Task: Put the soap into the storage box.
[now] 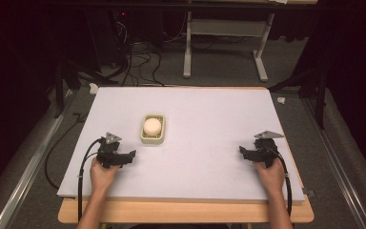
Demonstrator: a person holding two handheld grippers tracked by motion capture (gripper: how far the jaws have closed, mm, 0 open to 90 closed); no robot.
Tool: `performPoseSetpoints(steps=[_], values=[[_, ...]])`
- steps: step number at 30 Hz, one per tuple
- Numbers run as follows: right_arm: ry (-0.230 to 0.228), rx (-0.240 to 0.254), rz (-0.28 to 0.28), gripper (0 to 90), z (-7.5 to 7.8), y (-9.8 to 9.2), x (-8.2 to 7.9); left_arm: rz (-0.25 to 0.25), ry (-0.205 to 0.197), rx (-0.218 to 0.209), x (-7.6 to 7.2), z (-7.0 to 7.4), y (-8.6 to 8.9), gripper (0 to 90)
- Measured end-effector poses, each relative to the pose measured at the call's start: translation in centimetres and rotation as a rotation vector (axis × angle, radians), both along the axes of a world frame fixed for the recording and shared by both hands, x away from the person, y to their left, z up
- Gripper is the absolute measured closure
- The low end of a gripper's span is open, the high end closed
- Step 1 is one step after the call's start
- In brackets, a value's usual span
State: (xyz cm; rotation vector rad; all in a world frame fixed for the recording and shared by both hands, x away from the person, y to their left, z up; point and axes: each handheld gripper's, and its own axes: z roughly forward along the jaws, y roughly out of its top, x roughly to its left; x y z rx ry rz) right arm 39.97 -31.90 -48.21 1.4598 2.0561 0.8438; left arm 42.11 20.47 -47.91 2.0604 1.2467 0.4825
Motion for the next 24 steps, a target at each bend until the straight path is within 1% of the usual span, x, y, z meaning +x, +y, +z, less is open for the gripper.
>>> performPoseSetpoints(steps=[5, 6, 10, 12, 24], values=[[0.000, 0.000, 0.000, 23.6, 0.00, 0.01, 0.00, -0.003, 0.006, 0.009, 0.13, -0.37, -0.31, 20.1], [0.000, 0.000, 0.000, 23.6, 0.00, 0.00, 0.00, -0.002, 0.002, 0.014, 0.12, -0.48, -0.42, 20.0], [-0.001, -0.001, 0.000, 23.6, 0.00, 0.01, 0.00, 0.007, -0.025, -0.002, -0.14, -0.75, -0.35, 20.2], [0.000, 0.000, 0.000, 23.6, 0.00, 0.00, 0.00, 0.006, -0.033, -0.003, -0.26, -0.83, -0.34, 20.1], [-0.001, -0.002, 0.001, 23.6, 0.00, 0.01, -0.01, 0.008, -0.040, -0.007, -0.36, -0.95, -0.33, 20.0]])
